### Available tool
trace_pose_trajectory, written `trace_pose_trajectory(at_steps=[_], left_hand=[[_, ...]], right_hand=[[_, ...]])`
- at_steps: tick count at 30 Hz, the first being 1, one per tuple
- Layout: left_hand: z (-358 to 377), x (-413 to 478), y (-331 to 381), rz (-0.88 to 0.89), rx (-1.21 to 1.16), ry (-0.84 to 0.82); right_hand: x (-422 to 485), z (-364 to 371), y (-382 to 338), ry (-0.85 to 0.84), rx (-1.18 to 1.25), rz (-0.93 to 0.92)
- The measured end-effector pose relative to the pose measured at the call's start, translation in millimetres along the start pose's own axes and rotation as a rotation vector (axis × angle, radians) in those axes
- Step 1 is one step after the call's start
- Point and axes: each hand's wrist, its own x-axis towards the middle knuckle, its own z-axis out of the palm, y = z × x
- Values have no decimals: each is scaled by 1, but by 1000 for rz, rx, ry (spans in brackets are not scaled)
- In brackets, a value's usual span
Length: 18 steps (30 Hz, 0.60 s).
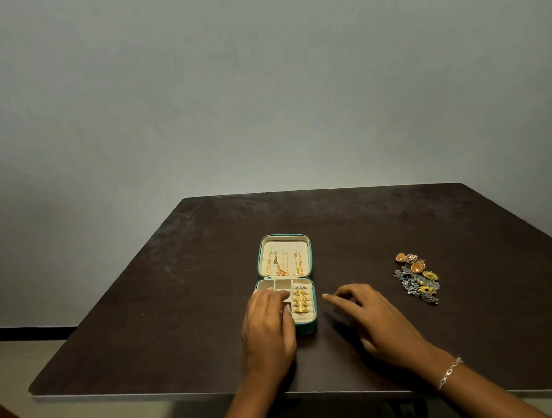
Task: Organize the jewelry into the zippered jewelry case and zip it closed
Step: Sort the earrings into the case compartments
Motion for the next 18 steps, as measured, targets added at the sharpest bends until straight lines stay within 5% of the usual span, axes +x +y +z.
trace_pose_trajectory(at_steps=[12, 18], left_hand=[[11, 6, 19, 73, 20, -39], [13, 22, 6, -78, -9, 83]], right_hand=[[-49, -18, 36, 36, 25, 106], [-24, -21, 30, 96, 188, 192]])
